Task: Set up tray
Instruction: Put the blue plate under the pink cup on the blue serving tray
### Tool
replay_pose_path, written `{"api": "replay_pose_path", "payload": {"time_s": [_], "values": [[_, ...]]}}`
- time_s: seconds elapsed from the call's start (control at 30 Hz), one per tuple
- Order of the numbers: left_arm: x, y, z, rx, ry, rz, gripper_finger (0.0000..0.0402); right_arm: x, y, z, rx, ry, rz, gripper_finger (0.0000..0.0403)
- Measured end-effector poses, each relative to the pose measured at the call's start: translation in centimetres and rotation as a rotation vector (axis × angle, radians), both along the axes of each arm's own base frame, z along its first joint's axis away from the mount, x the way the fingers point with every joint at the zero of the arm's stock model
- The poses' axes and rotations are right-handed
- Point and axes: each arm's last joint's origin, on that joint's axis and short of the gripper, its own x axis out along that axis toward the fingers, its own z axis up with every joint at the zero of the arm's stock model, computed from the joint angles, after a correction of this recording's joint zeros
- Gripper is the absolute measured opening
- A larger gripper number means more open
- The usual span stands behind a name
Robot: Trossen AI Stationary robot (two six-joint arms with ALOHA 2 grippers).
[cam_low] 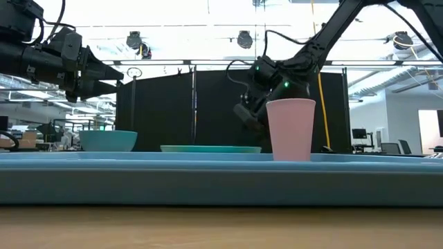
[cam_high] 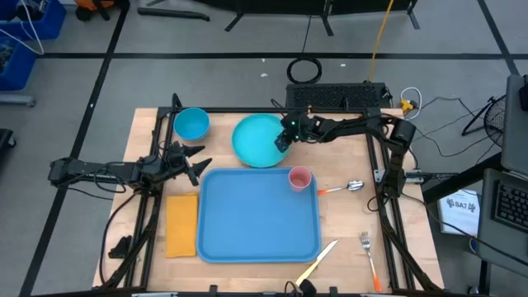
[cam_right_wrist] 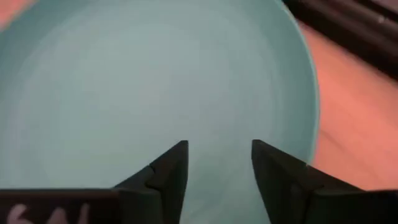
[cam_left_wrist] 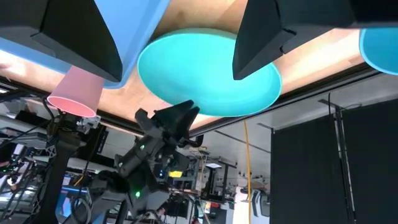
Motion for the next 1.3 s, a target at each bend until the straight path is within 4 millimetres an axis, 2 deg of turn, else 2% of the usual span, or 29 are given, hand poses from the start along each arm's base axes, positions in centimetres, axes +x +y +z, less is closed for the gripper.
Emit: {"api": "replay_pose_path", "payload": {"time_s": [0.23,0.47,0.7,1.13,1.23,1.3], "values": [[0.0,0.0,0.0,0.0,0.001,0.0,0.031,-0.3,0.2,1.5,-0.017,-0.03,0.013,0.0196],[0.0,0.0,0.0,0.0,0.001,-0.001,0.031,-1.6,-0.5,2.5,-0.094,0.06,-0.081,0.0197],[0.0,0.0,0.0,0.0,0.001,-0.002,0.031,-2.4,-0.9,1.3,-0.041,0.138,-0.103,0.0199],[0.0,0.0,0.0,0.0,0.0,-0.002,0.031,-1.9,-0.6,-0.1,0.031,0.143,-0.075,0.019],[0.0,0.0,0.0,0.0,-0.001,-0.002,0.031,-1.8,-0.6,-0.2,0.034,0.136,-0.078,0.0176],[0.0,0.0,0.0,0.0,0.0,-0.003,0.031,-1.8,-0.5,-0.2,0.052,0.127,-0.071,0.0151]]}}
